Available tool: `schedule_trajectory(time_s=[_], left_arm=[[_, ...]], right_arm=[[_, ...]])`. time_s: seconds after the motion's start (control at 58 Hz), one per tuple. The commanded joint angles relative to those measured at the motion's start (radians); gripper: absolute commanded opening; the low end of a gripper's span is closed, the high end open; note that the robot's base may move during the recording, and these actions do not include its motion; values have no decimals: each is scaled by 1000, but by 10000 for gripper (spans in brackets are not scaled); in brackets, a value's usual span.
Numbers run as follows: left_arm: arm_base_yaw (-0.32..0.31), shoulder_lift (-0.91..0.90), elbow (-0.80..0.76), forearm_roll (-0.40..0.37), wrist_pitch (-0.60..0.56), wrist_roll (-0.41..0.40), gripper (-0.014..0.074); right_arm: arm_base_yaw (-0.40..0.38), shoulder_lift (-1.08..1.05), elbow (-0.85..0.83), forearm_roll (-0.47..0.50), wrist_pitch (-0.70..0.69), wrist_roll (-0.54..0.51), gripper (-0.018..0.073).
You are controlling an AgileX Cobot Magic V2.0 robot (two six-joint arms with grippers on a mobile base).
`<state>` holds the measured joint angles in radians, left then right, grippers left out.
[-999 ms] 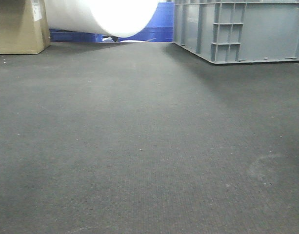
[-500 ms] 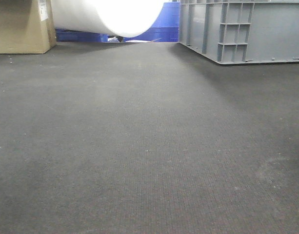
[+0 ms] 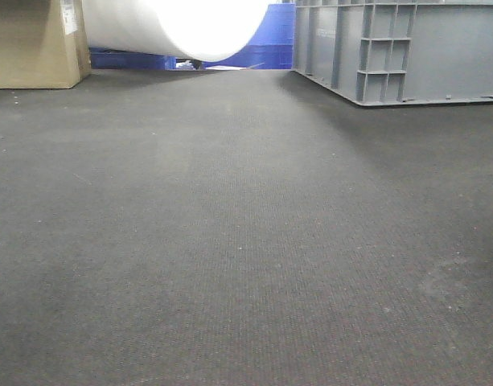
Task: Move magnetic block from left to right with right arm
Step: 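Turn and drive to the carpeted surface near the grey crates, then lower the red cube with the right gripper onto the carpet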
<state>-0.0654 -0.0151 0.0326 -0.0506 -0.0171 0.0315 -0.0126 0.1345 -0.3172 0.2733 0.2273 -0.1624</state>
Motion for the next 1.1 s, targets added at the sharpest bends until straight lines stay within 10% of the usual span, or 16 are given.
schedule_trajectory(time_s=[0.0, 0.569, 1.086], left_arm=[[-5, -8, 9, -7, -83, -9, -117], [-5, -8, 9, -7, -83, -9, -117], [-5, -8, 9, -7, -83, -9, -117]], right_arm=[[-6, 11, -30, 6, -85, -4, 266], [18, 492, -260, 7, 317, 17, 267], [442, 996, -496, -180, 396, 496, 269]])
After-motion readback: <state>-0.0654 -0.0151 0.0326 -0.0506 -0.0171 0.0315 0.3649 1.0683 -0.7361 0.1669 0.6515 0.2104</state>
